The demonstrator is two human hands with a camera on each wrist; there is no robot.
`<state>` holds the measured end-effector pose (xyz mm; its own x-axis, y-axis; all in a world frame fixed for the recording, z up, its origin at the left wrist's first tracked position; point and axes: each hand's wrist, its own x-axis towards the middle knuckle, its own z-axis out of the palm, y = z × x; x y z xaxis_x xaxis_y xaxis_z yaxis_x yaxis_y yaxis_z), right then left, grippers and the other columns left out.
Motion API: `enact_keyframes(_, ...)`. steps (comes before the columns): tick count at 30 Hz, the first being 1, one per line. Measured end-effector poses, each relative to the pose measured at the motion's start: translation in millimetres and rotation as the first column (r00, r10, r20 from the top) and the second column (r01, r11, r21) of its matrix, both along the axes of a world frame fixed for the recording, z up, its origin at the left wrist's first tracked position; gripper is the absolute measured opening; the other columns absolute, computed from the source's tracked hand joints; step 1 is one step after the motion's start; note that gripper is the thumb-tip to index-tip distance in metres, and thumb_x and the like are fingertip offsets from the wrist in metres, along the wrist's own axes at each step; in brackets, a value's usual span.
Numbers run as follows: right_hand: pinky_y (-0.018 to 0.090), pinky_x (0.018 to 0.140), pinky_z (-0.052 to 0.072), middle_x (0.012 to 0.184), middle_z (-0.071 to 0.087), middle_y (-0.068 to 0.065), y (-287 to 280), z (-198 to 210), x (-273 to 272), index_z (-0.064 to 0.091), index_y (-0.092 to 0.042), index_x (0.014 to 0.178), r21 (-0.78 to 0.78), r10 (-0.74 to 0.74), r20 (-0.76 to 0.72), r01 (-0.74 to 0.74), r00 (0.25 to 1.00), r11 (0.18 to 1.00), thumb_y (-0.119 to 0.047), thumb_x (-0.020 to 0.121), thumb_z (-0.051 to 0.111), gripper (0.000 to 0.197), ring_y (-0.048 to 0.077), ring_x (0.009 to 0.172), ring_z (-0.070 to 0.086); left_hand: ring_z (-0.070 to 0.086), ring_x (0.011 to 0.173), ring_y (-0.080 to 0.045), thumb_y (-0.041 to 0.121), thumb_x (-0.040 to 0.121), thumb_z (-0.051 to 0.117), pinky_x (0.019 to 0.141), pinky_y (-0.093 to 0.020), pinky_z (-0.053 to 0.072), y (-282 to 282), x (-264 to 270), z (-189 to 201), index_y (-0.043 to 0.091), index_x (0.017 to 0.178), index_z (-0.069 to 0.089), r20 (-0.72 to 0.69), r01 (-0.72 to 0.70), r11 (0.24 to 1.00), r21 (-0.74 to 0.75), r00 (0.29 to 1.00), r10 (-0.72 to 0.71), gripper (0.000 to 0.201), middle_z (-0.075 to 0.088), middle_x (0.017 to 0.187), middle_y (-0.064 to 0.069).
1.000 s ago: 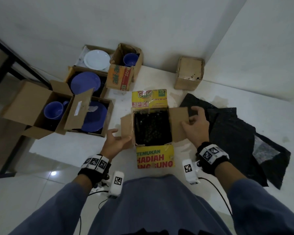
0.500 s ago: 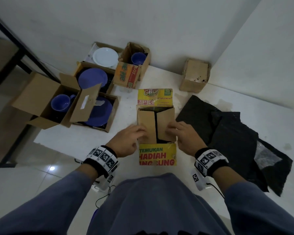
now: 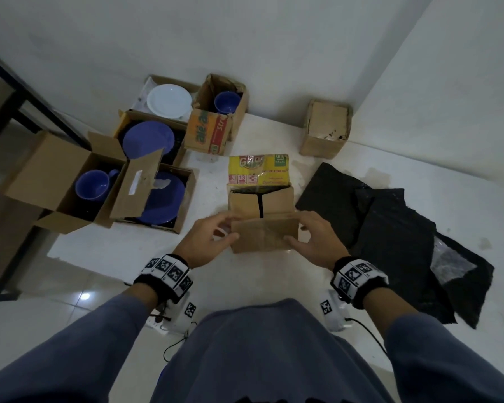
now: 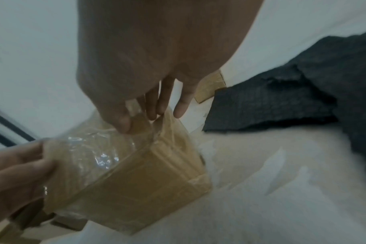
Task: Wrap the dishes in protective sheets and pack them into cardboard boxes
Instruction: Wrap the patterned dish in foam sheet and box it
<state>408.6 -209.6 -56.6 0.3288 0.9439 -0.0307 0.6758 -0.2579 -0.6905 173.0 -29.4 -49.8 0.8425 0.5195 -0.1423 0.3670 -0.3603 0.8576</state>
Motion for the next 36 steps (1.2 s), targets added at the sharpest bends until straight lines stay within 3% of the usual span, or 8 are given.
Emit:
enact_keyframes(3, 0.009, 0.087, 0.044, 0.124, 0.043, -0.001, 14, -3, -10, 0.037, -0.019, 0.148, -0.006, -0.171, -0.131, 0.172, 0.977, 0.985, -0.019, 0.076, 0.08, 0.084, -0.001, 0.099, 0.048, 0.058, 0.088, -0.007, 0.017, 0.083, 0.077, 0.073, -0.021, 0.05, 6, 12, -6, 0.034, 0.133, 0.045, -0.071, -0.183, 0.982, -0.043, 0.981, 0.179, 0.061, 0.052, 0.109, 0.005)
enact_keyframes(8, 0.036, 0.093, 0.041, 0.125, 0.033, 0.002, 31, -3, -18, 0.032, -0.026, 0.148, -0.073, -0.276, 0.164, 0.29, 0.947, 0.954, -0.031, 0.063, 0.08, 0.098, 0.02, 0.11, 0.042, 0.048, 0.114, -0.013, 0.016, 0.07, 0.088, 0.093, -0.033, 0.049, 19, 31, -13, 0.025, 0.15, 0.025, -0.201, -0.296, 0.95, -0.098, 0.941, 0.272, 0.102, 0.036, 0.133, 0.001)
enact_keyframes(12, 0.034, 0.088, 0.05, 0.123, 0.035, -0.001, 32, -6, -11, 0.025, -0.029, 0.15, -0.126, -0.342, -0.122, 0.327, 0.932, 0.936, -0.026, 0.068, 0.084, 0.101, 0.017, 0.102, 0.049, 0.041, 0.128, -0.015, 0.004, 0.064, 0.09, 0.099, -0.037, 0.046, 34, 51, -9, 0.02, 0.157, 0.013, -0.166, -0.308, 0.924, -0.226, 0.947, 0.275, 0.122, 0.036, 0.145, 0.001)
enact_keyframes(17, 0.029, 0.083, 0.053, 0.126, 0.044, 0.001, 20, -15, -3, 0.025, -0.025, 0.153, -0.189, -0.414, -0.253, 0.374, 0.875, 0.908, -0.039, 0.07, 0.088, 0.105, 0.012, 0.099, 0.053, 0.061, 0.111, -0.02, 0.004, 0.083, 0.076, 0.095, -0.038, 0.053, 44, 62, -3, 0.024, 0.141, 0.046, 0.039, -0.432, 0.848, -0.306, 0.885, 0.465, 0.068, 0.062, 0.114, -0.004)
enact_keyframes(21, 0.022, 0.083, 0.043, 0.12, 0.042, -0.002, 14, -11, -1, 0.028, -0.023, 0.152, -0.161, -0.382, -0.204, 0.354, 0.902, 0.921, -0.044, 0.07, 0.087, 0.103, 0.011, 0.101, 0.048, 0.059, 0.096, -0.004, 0.015, 0.088, 0.072, 0.08, -0.034, 0.055, 42, 45, -2, 0.035, 0.101, 0.069, 0.105, -0.34, 0.94, 0.013, 0.936, 0.337, 0.024, 0.06, 0.1, 0.007)
enact_keyframes(24, 0.023, 0.08, 0.044, 0.112, 0.043, -0.003, 17, -7, 0, 0.03, -0.025, 0.15, -0.078, -0.312, -0.137, 0.304, 0.94, 0.95, -0.041, 0.068, 0.088, 0.101, 0.009, 0.093, 0.046, 0.056, 0.083, -0.007, 0.019, 0.084, 0.077, 0.067, -0.024, 0.049, 37, 33, -5, 0.036, 0.1, 0.071, 0.104, -0.262, 0.957, 0.123, 0.963, 0.25, 0.023, 0.051, 0.088, 0.009)
enact_keyframes(31, 0.027, 0.077, 0.049, 0.103, 0.044, -0.009, 25, -8, 0, 0.054, -0.026, 0.13, -0.058, -0.142, -0.03, 0.141, 0.989, 0.988, -0.031, 0.074, 0.083, 0.063, 0.004, 0.08, 0.047, 0.064, 0.079, -0.011, 0.015, 0.082, 0.08, 0.07, -0.027, 0.056, 18, 19, -10, 0.026, 0.106, 0.073, 0.038, -0.167, 0.985, 0.042, 0.986, 0.165, 0.027, 0.062, 0.095, 0.003)
enact_keyframes(36, 0.013, 0.069, 0.035, 0.099, 0.045, -0.008, 23, -11, -1, 0.054, -0.025, 0.128, -0.071, -0.181, -0.055, 0.177, 0.982, 0.982, -0.036, 0.076, 0.083, 0.06, -0.005, 0.078, 0.044, 0.065, 0.081, -0.009, 0.016, 0.089, 0.072, 0.074, -0.021, 0.053, 13, 21, -12, 0.027, 0.104, 0.074, 0.04, -0.253, 0.967, -0.024, 0.966, 0.254, 0.019, 0.066, 0.096, 0.007)
